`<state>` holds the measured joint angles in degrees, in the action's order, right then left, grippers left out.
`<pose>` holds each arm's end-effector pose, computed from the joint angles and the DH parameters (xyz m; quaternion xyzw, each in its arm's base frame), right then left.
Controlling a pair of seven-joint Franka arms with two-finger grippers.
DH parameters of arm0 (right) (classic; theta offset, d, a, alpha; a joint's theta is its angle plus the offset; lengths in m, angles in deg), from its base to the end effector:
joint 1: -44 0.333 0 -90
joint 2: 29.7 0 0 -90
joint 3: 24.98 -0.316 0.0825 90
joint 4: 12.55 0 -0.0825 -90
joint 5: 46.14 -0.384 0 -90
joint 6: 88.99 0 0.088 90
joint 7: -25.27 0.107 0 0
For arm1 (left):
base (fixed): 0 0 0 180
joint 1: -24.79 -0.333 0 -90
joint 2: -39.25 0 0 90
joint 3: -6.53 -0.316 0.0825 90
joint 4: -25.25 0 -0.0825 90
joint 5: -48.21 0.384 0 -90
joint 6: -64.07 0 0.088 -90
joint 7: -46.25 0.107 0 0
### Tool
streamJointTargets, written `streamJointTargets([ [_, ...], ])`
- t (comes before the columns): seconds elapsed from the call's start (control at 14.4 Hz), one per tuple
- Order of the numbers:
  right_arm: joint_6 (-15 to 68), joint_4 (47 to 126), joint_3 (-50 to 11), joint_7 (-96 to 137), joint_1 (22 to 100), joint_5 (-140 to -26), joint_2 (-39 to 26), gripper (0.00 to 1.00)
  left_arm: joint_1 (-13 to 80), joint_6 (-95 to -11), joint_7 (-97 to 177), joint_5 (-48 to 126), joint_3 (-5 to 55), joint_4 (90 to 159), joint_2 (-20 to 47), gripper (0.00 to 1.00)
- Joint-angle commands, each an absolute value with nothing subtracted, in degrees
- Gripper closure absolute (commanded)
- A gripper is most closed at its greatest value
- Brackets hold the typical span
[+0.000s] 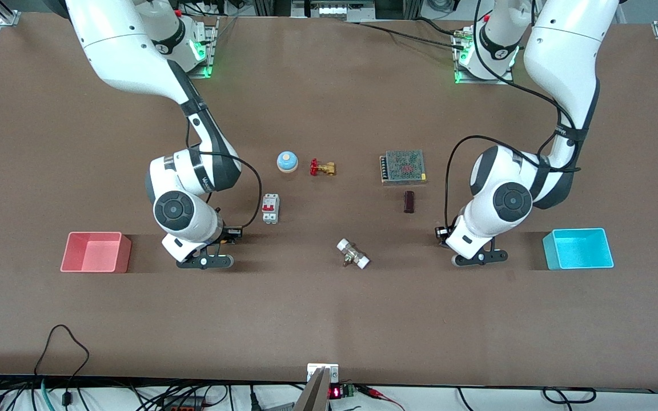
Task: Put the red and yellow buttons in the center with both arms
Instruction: 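Carry both buttons toward the table center and set them down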
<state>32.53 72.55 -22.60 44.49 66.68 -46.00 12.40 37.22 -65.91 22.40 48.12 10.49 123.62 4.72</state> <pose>0.6604 0.2492 0.2309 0.9986 0.0148 -0.0412 0.0309 0.6412 -0.1842 0.2351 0.9970 0.0711 -0.0303 0.0105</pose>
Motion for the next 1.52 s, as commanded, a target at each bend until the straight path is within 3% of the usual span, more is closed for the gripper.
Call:
streamJointTargets([
  [0.0, 33.01, 73.14, -22.25, 45.84, 67.64, -46.58, 12.57, 0.89, 37.53, -65.92, 21.46, 48.30, 10.13, 123.08, 5.05, 0.37],
  [0.07, 32.92, 73.05, -22.25, 45.84, 67.64, -46.58, 12.57, 0.83, 37.36, -65.92, 21.46, 48.21, 10.13, 122.90, 5.32, 0.28],
  [0.14, 32.92, 73.05, -22.34, 46.10, 67.91, -46.67, 12.48, 0.37, 37.18, -65.83, 21.55, 48.30, 10.04, 122.90, 5.84, 0.22],
  [0.21, 32.92, 72.79, -22.25, 46.01, 68.00, -46.24, 12.31, 0.00, 36.83, -65.48, 21.73, 48.30, 9.96, 122.81, 6.63, 0.16],
  [0.35, 32.48, 72.61, -21.99, 45.84, 68.26, -46.06, 11.52, 0.00, 35.96, -64.96, 22.34, 48.30, 9.43, 122.81, 9.00, 0.11],
  [0.9, 24.84, 72.61, -21.55, 44.87, 63.08, -46.41, -4.81, 0.00, 28.49, -52.48, 32.97, 48.83, 9.34, 122.81, 21.83, 0.06],
  [1.45, 13.34, 72.44, -21.29, 37.06, 51.14, -46.58, -14.49, 0.00, 21.98, -42.99, 46.15, 48.91, 9.34, 122.81, 33.61, 0.00],
])
